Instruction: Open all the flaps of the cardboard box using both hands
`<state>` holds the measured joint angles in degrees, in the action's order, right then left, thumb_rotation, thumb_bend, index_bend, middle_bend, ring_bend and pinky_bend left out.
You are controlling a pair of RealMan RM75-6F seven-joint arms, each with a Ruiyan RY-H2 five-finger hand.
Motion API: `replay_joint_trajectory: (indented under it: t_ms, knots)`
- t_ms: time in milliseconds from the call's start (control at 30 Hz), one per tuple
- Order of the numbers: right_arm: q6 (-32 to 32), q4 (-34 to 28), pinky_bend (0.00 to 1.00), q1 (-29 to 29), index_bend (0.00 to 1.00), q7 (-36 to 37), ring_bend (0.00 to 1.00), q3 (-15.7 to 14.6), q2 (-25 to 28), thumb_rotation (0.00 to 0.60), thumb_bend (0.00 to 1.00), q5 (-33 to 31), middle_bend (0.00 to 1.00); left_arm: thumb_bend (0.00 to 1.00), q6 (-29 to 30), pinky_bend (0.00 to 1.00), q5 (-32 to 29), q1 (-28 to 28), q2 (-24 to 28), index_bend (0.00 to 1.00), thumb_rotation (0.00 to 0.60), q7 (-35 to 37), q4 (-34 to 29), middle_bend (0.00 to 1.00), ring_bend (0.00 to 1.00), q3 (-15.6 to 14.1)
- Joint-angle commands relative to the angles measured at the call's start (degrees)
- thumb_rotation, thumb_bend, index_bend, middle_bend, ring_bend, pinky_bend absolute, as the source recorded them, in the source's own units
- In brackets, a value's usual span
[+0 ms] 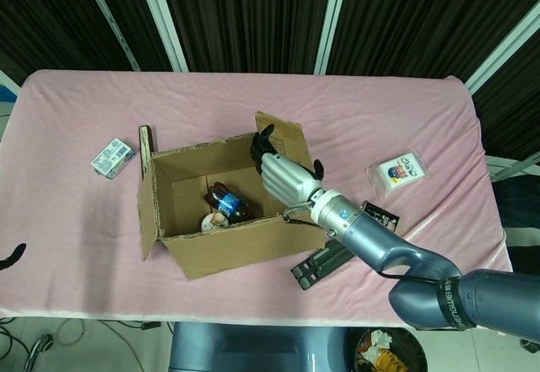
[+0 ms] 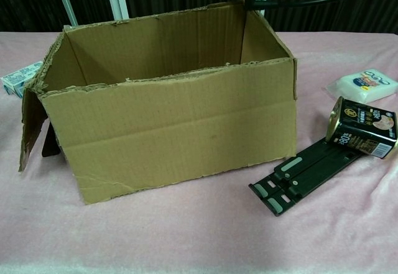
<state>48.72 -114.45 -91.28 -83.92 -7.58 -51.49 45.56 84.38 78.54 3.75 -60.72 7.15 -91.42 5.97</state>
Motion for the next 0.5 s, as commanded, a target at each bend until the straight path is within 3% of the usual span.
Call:
replay_joint_trajectory:
  t_ms: [33, 500]
  knots:
    - [0.0, -1.0, 0.25, 0.1, 0.16, 0.2, 0.14, -0.2, 1.5, 0.6, 0.22, -0.3, 0.14, 0.21, 0.0, 0.0, 0.0, 0.0, 0.0, 0.0, 0.6, 0.0, 0.0, 0.0, 0.0, 0.0]
    - [-0.5, -2.9, 0.25, 2.7, 0.13, 1.9, 0.14, -1.0, 9.0, 0.6, 0.22, 2.9, 0.13, 0.21, -0.1, 0.0, -0.1, 0.0, 0.0, 0.0, 0.6, -0.2, 0.1, 0.0, 0.0, 0.1]
